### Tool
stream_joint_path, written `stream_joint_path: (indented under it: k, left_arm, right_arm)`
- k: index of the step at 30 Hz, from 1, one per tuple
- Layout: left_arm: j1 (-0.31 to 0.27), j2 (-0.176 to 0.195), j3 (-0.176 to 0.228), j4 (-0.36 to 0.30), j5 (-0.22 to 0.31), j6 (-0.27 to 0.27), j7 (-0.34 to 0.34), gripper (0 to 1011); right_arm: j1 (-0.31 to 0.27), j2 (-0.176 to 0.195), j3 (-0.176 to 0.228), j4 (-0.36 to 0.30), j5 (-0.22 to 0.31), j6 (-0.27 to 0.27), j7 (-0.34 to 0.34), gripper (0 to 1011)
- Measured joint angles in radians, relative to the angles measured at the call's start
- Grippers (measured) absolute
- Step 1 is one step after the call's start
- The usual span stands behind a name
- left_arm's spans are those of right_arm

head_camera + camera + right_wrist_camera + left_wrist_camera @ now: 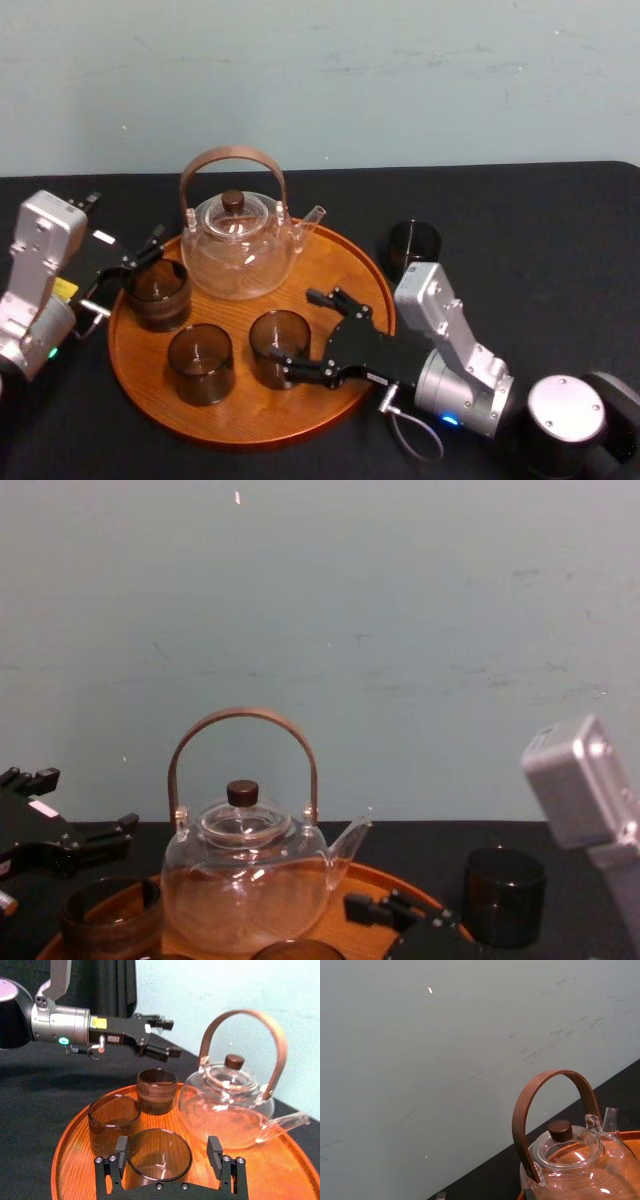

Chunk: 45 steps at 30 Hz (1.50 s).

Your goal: Pick up the glass from the table and place it on the tray.

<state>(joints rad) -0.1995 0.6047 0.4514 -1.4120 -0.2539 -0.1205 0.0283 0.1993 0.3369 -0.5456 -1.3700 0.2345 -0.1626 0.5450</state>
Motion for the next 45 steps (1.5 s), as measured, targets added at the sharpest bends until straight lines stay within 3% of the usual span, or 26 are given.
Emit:
stream_joint_path:
  k: [11, 21, 45]
  left_arm:
    - [0.000, 0.000, 0.000, 0.000, 0.000, 0.000, 0.000, 1001]
    - [0.000, 0.000, 0.000, 0.000, 0.000, 0.000, 0.000, 1001]
    - [0.000, 0.000, 0.000, 0.000, 0.000, 0.000, 0.000, 1002]
  right_arm:
    - [-0.056, 0.051, 0.051, -0.120, -0.013, -0.019, -0.047, 1002]
    - [-0.109, 0.078, 0.105, -0.188, -0.016, -0.031, -0.081, 1002]
    - [-0.213, 0.088, 0.221, -0.226, -0.013, -0.035, -0.140, 1002]
